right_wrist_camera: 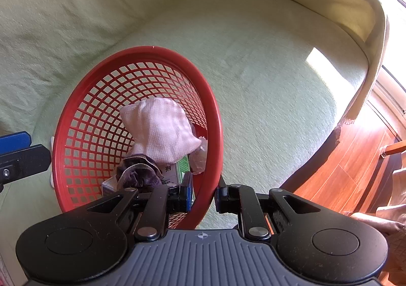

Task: Organize objects
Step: 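Carry the scrunchie over the red basket and open the left tool, then move the left tool back toward the black lighter and spoon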

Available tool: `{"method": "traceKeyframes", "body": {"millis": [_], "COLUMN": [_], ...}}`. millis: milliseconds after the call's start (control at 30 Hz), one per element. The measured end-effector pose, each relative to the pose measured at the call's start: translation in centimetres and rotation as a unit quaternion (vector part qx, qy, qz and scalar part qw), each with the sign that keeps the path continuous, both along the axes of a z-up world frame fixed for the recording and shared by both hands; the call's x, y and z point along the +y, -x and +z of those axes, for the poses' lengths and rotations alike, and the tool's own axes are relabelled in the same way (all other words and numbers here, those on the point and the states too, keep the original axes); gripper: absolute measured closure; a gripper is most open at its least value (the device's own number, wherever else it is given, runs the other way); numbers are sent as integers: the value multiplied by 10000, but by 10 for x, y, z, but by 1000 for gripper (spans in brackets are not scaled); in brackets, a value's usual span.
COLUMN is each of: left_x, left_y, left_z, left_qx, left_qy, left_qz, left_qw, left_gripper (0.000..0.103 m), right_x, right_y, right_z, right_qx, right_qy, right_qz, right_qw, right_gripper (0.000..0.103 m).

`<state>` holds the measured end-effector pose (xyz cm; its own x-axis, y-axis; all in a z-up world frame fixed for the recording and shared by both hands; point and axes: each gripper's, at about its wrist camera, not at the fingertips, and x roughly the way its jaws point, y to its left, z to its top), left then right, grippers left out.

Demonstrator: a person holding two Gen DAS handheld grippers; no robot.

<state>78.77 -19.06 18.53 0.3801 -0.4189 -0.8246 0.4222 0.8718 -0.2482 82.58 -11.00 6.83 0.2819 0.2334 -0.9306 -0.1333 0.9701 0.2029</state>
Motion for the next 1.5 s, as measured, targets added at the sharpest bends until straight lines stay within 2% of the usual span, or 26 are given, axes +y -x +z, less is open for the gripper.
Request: {"method": "traceKeyframes", "body": {"millis": [400, 600, 1000, 1133, 1267, 1367, 1500], "left_x": [44, 85, 183, 206, 225, 239, 255], "left_y": [4, 17, 42, 43, 34, 23, -1], "left_z": [-3, -18, -92, -122, -159, -177, -199], "left_qx": [-35, -6, 261, 474, 755, 813, 736], "left_qy": [-94, -212, -814, -691, -551, -464, -728], "left_qz": [425, 844, 1602, 1884, 2264, 2460, 2468], "left_qw": [9990, 9962, 9834, 9785, 9695, 9647, 9635], "left_gripper": [38, 38, 38, 43, 48, 50, 54], "right_x": [0, 0, -1, 1, 3, 4, 5], "right_y": [0, 1, 2, 2, 2, 2, 1], "right_z": [-1, -2, -4, -4, -4, -4, -5], "right_qx": [-16, -9, 32, 41, 44, 45, 39], "right_qy": [59, 86, 242, 324, 420, 486, 556], "right_qz": [12, -4, -25, -31, -25, -34, -84], "right_qw": [10000, 10000, 9997, 9995, 9991, 9988, 9984], "right_gripper": [90, 90, 90, 89, 89, 89, 89]}}
